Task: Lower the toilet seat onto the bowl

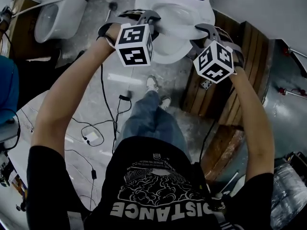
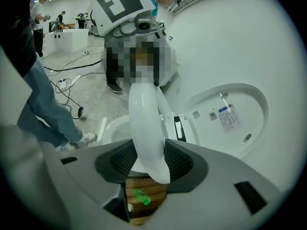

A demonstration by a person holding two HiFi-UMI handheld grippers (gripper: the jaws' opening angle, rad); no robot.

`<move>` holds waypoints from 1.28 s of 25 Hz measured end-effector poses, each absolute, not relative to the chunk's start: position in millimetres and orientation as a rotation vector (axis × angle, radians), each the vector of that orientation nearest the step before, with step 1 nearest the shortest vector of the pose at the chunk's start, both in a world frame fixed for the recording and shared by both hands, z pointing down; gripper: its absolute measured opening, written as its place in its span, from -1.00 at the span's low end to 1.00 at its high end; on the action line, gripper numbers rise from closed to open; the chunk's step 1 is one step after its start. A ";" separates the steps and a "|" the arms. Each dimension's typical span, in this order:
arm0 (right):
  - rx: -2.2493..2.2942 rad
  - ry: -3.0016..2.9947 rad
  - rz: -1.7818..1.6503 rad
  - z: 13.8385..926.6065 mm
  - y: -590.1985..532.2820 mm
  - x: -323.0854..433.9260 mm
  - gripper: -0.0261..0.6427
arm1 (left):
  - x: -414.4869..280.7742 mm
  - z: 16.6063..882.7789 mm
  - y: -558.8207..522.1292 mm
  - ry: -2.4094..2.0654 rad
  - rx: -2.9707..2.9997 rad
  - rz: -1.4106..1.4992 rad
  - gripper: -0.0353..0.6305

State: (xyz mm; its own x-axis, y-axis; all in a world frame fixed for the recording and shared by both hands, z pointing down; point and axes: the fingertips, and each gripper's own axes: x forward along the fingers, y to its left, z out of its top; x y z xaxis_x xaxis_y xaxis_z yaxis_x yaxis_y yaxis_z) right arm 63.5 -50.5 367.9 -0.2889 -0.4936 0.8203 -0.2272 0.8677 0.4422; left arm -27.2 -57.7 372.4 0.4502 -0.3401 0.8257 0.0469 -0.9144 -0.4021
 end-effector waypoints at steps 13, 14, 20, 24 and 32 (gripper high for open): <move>0.410 -1.845 -0.347 430.7 -16.5 55.1 -0.31 | -35.2 434.4 -21.5 0.218 -2.294 -1.534 -0.29; 0.403 -1.839 -0.351 436.5 -13.2 53.7 -0.30 | -37.6 441.2 -18.1 0.213 -2.293 -1.542 -0.29; 0.344 -1.806 -0.371 461.3 -0.6 52.4 -0.26 | -41.1 467.7 -6.9 0.194 -2.271 -1.563 -0.25; 0.325 -1.791 -0.347 479.8 7.8 53.8 -0.26 | -40.2 486.9 -0.3 0.165 -2.265 -1.584 -0.23; 0.271 -1.776 -0.315 517.9 26.2 49.7 -0.26 | -44.5 525.3 18.1 0.132 -2.292 -1.638 -0.20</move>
